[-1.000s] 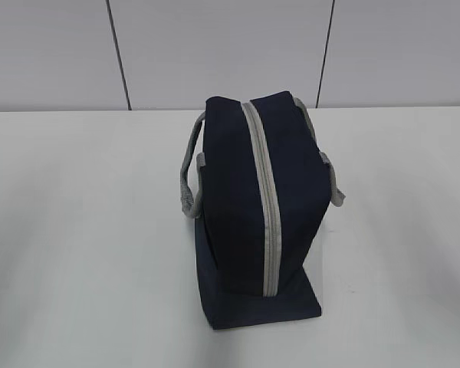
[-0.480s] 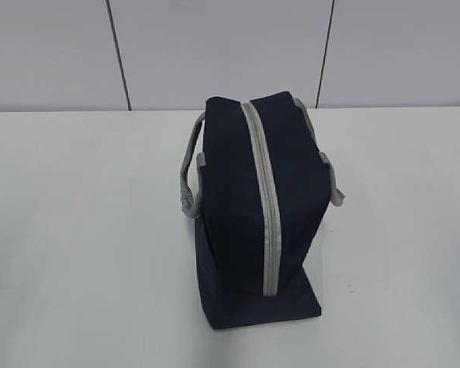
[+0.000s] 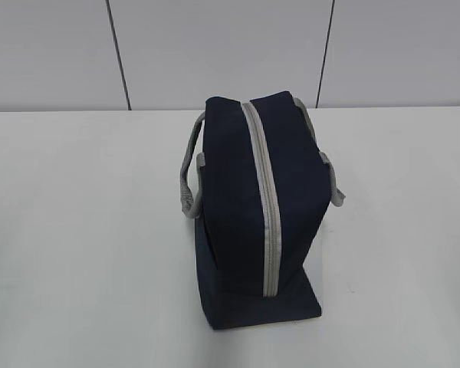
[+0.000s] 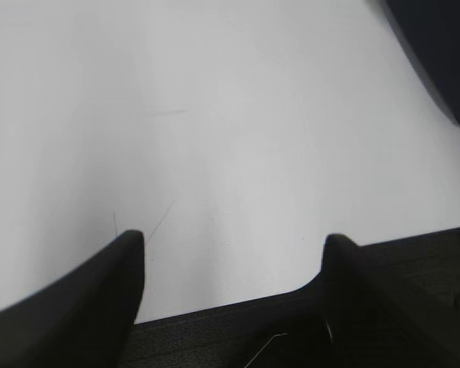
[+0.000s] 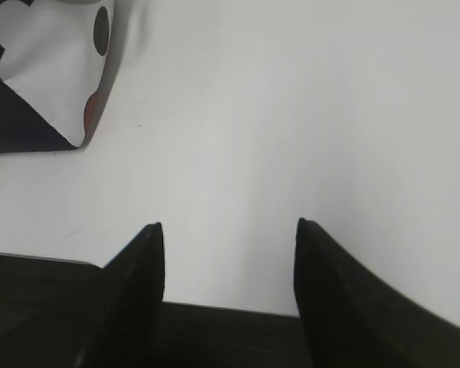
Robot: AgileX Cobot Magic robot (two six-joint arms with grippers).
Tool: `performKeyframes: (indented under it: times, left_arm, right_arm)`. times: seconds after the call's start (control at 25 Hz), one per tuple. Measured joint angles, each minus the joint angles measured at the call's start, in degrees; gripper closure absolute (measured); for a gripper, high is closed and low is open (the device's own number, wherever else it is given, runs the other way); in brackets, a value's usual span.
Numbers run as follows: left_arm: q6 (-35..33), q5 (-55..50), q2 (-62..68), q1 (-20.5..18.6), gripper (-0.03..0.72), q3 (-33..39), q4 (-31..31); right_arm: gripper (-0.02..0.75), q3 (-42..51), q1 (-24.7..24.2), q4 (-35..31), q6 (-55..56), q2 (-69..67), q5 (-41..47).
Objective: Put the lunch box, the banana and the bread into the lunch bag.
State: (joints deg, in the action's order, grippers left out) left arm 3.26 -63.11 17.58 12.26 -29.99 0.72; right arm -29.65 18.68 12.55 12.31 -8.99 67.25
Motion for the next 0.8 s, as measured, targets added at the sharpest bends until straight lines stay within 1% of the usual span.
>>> performKeyframes:
  times: [0.16, 0.32, 0.8]
  left_arm:
    - [0.0, 0.0, 0.0, 0.0, 0.202, 0.0, 0.1]
    - [0.1, 0.0, 0.0, 0.0, 0.202, 0.0, 0.1]
    - [0.1, 0.0, 0.0, 0.0, 0.202, 0.0, 0.1]
  right_arm:
    - [0.335, 0.3, 0.0, -0.1, -3.2, 0.1, -0.9]
    - [0.335, 0.3, 0.0, -1.8, -6.7, 0.1, -1.7]
    - [0.335, 0.3, 0.0, -4.2, -8.5, 0.1, -1.7]
